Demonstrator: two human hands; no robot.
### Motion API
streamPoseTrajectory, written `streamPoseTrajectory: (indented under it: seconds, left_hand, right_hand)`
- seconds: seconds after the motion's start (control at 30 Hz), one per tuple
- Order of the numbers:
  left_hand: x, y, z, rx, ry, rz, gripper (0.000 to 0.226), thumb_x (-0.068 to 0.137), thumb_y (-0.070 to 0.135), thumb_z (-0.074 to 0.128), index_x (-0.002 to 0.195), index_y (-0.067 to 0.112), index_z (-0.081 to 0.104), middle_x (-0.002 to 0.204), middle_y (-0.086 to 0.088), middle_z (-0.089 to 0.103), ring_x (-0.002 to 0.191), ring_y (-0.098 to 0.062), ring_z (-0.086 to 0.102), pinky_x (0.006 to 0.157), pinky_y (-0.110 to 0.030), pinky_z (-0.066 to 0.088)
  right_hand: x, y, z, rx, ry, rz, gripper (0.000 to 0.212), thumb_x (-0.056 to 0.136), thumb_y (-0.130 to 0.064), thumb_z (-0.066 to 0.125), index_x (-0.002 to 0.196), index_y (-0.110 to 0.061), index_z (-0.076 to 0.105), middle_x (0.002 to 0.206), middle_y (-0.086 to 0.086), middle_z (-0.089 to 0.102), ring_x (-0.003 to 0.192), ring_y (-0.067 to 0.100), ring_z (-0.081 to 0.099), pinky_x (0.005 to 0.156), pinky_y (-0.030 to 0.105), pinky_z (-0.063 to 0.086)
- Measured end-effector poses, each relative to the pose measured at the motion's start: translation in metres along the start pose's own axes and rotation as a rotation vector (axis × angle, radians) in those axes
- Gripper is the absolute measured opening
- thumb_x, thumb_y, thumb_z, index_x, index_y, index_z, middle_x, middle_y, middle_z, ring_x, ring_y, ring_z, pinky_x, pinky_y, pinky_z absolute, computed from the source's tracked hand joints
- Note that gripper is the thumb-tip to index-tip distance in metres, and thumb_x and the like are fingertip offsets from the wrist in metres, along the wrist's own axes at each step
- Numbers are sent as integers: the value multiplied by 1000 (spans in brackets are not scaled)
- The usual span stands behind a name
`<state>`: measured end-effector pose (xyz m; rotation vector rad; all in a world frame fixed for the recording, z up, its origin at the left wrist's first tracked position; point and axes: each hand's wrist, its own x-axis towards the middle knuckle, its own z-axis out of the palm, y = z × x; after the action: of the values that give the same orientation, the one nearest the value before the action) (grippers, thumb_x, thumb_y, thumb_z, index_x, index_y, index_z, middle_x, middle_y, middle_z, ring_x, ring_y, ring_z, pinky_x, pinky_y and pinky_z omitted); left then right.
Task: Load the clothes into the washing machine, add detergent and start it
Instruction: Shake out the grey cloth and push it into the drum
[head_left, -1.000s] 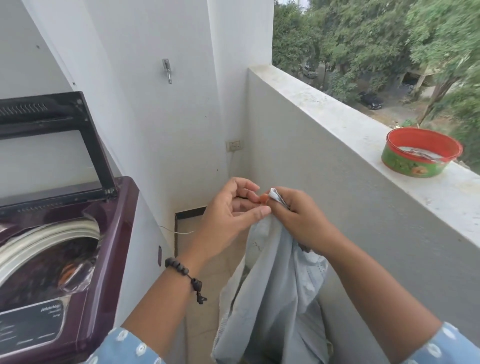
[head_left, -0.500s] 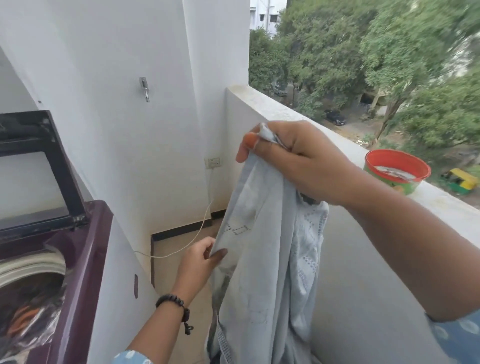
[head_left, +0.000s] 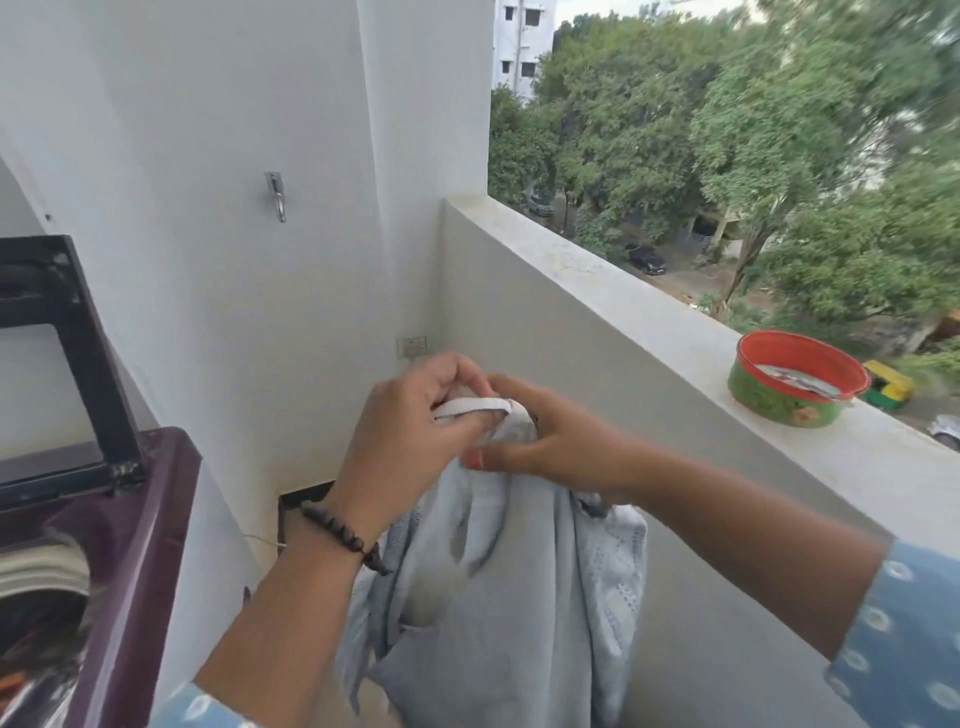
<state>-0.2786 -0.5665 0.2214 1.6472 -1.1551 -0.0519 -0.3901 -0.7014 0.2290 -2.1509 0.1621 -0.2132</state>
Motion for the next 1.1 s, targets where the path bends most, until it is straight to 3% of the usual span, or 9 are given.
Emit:
streamPoseTrajectory:
  seconds: [0.13,0.23,0.33,0.47,0.6,0.73,0.87,0.97,1.1]
  left_hand:
    - [-3,0,6,-21,-6,-38,29,77,37,78,89,24,57,54,7,46,48,-6,36,49,-21,31]
    - [-24,-13,11,-49,-88,-197,37,68,54,72,94,30,61,71,5,67,58,-12,57,56,-28,47]
    - [-48,-40,25,59,-71,-348,18,77,47,74,88,35,67,83,11,73,77,-8,68,74,-40,56]
    - [-70,-83,32,199,-33,-535,10,90,35,67,95,27,70,92,7,74,89,-14,68,81,-40,55]
    - [-92,-87,29,148,143,-675,21,93,41,58,85,24,69,82,-1,72,82,-26,67,75,-43,54]
    - [-84,-51,24,75,373,-577,44,94,54,49,76,17,61,63,-7,54,62,-17,50,60,-30,38]
    - [-55,19,40,114,257,-312,17,88,27,70,71,28,65,54,14,49,51,-1,40,51,-17,32]
    - [-44,54,59,110,170,-191,17,81,29,77,82,19,64,56,12,50,53,-4,40,52,-20,34]
    - [-53,53,65,121,170,-216,25,80,44,71,88,22,63,62,4,55,56,-8,46,54,-26,38]
  right_hand:
    - [-4,0,0,86,-37,-1,29,98,-9,55,82,-27,72,69,-18,61,68,-5,53,68,15,43]
    - [-4,-3,-17,35,-21,-81,19,95,-22,53,89,-12,69,79,-7,63,76,5,55,73,28,45]
    - [-6,-15,-37,73,-4,-175,18,94,-25,50,88,-22,67,83,-10,65,81,6,59,76,25,46]
    - [-16,-14,-57,133,-3,-260,29,99,-24,50,89,2,60,80,26,53,76,18,50,69,32,40]
    - [-29,-4,-70,340,74,-192,24,101,-18,47,94,0,62,81,9,62,77,16,61,69,27,49]
    - [-30,13,-72,382,24,-77,32,90,-30,59,102,0,61,86,10,64,78,18,63,69,29,52]
    - [-34,31,-50,309,-226,-14,50,75,-35,74,122,-27,61,107,7,71,96,21,69,88,33,55]
    - [-45,41,-31,194,-345,-50,22,87,-23,71,104,-11,66,91,12,69,85,18,65,81,38,52]
    - [-47,40,-41,189,-226,-62,46,87,-45,66,99,-1,65,91,25,67,78,31,62,76,52,50]
